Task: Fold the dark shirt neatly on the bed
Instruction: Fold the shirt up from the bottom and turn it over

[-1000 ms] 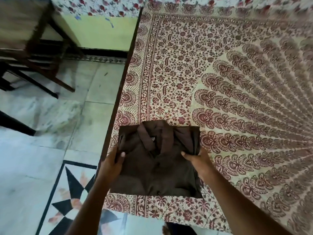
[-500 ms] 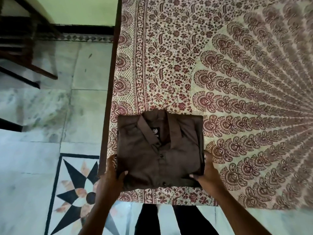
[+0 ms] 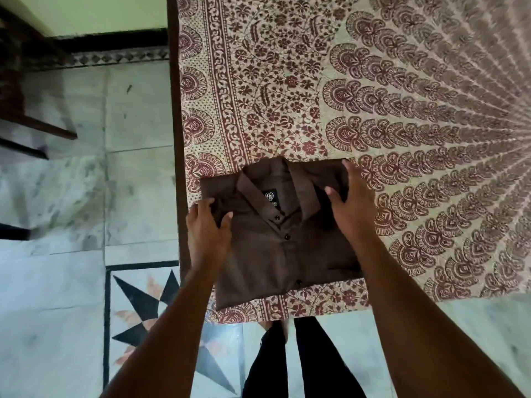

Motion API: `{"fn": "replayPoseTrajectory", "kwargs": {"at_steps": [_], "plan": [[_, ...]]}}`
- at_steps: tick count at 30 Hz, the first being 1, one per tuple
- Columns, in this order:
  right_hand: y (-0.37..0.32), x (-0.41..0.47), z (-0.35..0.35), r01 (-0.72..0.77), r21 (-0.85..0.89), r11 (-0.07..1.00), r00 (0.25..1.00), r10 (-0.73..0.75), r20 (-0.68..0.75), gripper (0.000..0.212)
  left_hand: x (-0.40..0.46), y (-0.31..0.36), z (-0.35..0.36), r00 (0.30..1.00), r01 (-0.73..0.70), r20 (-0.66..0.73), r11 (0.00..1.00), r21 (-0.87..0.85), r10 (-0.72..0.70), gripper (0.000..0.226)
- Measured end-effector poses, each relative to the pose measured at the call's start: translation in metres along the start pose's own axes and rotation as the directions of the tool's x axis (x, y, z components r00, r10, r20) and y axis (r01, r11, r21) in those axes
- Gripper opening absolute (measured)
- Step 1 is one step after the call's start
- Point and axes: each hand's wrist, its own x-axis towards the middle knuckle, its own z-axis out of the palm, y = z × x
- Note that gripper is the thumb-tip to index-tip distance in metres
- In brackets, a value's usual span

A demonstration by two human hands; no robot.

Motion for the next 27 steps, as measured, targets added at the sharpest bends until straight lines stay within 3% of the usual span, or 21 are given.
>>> {"fn": "replayPoseTrajectory", "kwargs": {"at_steps": [2, 6, 10, 12, 15, 17, 20, 22, 24, 27], "plan": [[-0.004, 0.019, 0.007, -0.110, -0.016, 0.994, 0.994, 0.111, 0.018, 0.053, 0.019, 0.000, -0.002, 0.999, 0.023, 0.035, 0.999, 0.030, -0.024, 0.044], [-0.007, 0.027, 0.007, -0.242, 0.001, 0.970, 0.966, 0.241, -0.096, 0.011, 0.038, 0.001, -0.009, 0.994, 0.094, 0.052, 0.995, -0.024, -0.092, 0.036], [-0.007, 0.026, 0.004, -0.302, -0.064, 0.951, 0.951, 0.295, -0.091, 0.020, 0.046, 0.006, -0.009, 0.997, 0.082, 0.018, 0.993, -0.085, -0.081, 0.030], [-0.004, 0.022, 0.003, -0.253, -0.051, 0.966, 0.966, 0.249, -0.074, 0.028, 0.037, 0.009, -0.007, 0.999, 0.037, -0.010, 0.998, -0.057, -0.038, 0.034], [-0.002, -0.013, 0.004, -0.034, -0.149, 0.988, 0.970, -0.003, -0.243, 0.037, 0.002, 0.011, -0.006, 0.964, -0.198, -0.130, 0.955, 0.223, 0.230, 0.044], [0.000, -0.057, 0.008, 0.090, -0.237, 0.967, 0.944, -0.159, -0.288, 0.046, -0.027, 0.007, -0.005, 0.940, -0.307, -0.066, 0.915, 0.261, 0.334, 0.056], [0.015, -0.121, 0.023, 0.187, -0.356, 0.915, 0.979, -0.203, -0.008, 0.073, -0.056, -0.016, 0.007, 0.929, -0.363, 0.192, 0.886, 0.289, 0.318, 0.095], [0.036, -0.140, 0.034, 0.274, -0.449, 0.850, 0.960, -0.216, 0.175, 0.086, -0.060, -0.035, 0.017, 0.906, -0.385, 0.305, 0.870, 0.307, 0.293, 0.116], [0.059, -0.134, 0.038, 0.323, -0.499, 0.804, 0.942, -0.226, 0.247, 0.091, -0.056, -0.047, 0.025, 0.895, -0.393, 0.350, 0.859, 0.327, 0.276, 0.126], [0.081, -0.108, 0.029, 0.322, -0.582, 0.747, 0.945, -0.217, 0.244, 0.090, -0.048, -0.053, 0.031, 0.890, -0.394, 0.382, 0.838, 0.377, 0.247, 0.130]]}}
